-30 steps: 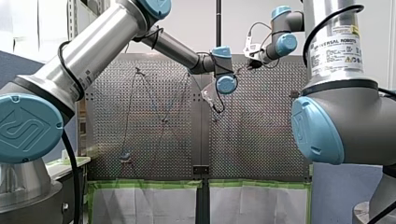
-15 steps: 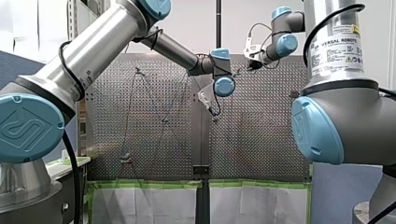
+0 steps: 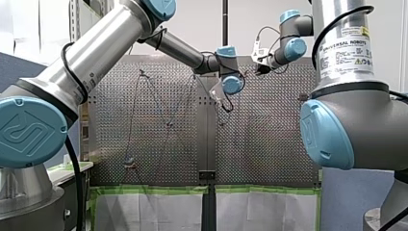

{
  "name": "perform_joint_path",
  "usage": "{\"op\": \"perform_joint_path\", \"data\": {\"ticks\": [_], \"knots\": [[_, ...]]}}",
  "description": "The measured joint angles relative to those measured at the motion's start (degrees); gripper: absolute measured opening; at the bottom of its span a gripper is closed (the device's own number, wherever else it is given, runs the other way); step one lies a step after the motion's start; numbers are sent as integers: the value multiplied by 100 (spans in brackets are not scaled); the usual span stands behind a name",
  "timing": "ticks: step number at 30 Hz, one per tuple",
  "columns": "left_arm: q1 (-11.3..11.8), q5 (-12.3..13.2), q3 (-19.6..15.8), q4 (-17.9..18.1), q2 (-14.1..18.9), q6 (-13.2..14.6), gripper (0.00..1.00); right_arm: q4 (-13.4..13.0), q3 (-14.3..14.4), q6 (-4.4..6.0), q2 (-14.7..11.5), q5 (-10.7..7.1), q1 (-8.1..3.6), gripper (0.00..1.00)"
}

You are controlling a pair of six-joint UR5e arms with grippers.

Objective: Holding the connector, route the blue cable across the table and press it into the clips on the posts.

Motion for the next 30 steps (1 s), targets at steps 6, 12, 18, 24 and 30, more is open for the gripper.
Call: {"op": "perform_joint_path", "data": {"ticks": [6, 12, 18, 24, 30], "knots": [[58, 270, 141, -11, 0, -31, 100, -5, -64, 14, 70, 1, -5, 0], [130, 363, 174, -26, -17, -33, 100, -13, -138, 56, 111, 2, -33, 0], [252, 329, 173, -36, -50, -25, 100, -14, -212, 85, 159, -1, -71, 0], [394, 340, 174, -17, -89, 6, 100, -28, -249, 64, 331, 7, -76, 0], [441, 365, 174, -28, -110, 72, 100, -59, -327, 72, 388, 9, -83, 0]]}}
